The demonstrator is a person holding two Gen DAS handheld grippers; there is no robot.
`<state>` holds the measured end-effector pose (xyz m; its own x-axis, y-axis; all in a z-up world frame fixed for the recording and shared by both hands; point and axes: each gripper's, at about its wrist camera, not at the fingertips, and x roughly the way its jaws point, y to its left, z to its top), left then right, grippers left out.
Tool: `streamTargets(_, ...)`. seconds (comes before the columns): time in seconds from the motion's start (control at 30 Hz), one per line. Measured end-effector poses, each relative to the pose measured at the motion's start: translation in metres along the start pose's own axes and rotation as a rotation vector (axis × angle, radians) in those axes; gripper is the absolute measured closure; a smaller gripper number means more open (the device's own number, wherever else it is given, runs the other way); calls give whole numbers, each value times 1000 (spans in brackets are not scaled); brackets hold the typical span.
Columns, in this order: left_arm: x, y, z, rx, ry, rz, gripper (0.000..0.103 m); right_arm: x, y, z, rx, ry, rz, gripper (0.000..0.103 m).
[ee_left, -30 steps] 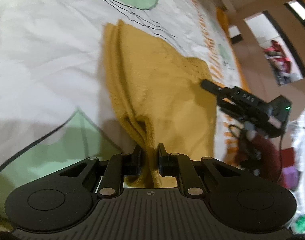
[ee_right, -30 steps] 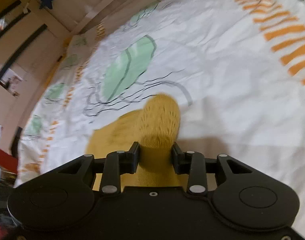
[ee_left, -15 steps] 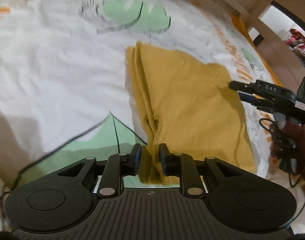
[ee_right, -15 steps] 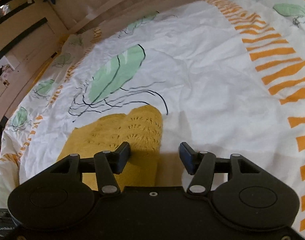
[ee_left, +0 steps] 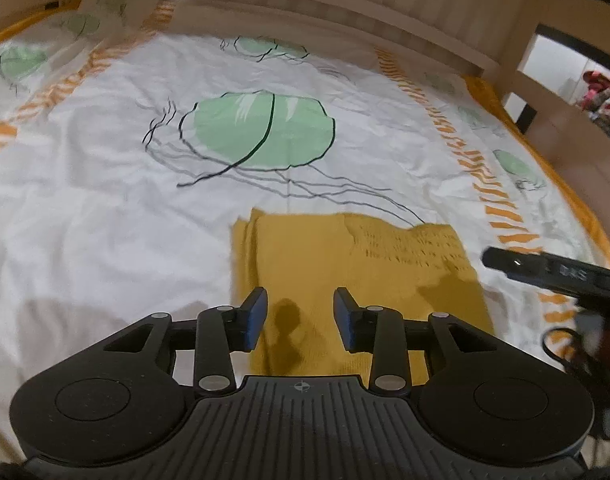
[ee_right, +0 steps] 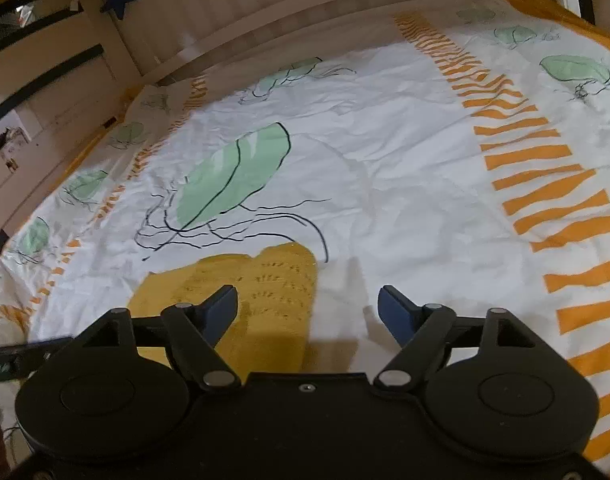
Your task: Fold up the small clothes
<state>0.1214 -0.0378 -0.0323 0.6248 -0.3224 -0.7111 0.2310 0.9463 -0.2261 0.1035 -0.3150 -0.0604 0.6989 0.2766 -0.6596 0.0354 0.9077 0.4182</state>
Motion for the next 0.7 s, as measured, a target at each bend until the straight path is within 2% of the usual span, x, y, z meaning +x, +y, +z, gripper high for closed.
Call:
streamTargets(0.13,25,-3,1,-1,13,51,67,5,-1,1,-32,-5,-51,23)
streamTargets(0.23,45,5,-4,-6,57,120,66,9,-1,2,-33,-14,-64,23)
streamTargets(0.3,51,16,-9,-33,75,119,54,12,-1,3,-31,-18,-65,23)
streamTargets(0.37,49,21,-13,-52,61,117,48,17,1,3,-39,-19,-69,22)
streamTargets(0.53,46,26,-15,-58,58,109,43,36,6,1,-77,23,-93,20)
streamTargets(0.63,46,26,-14,-46,59,115,41,51,6,-4,-110,75,-141,15)
streamTargets(0.7,48,25,-13,-42,61,126,36,54,3,-8,-114,74,-146,11)
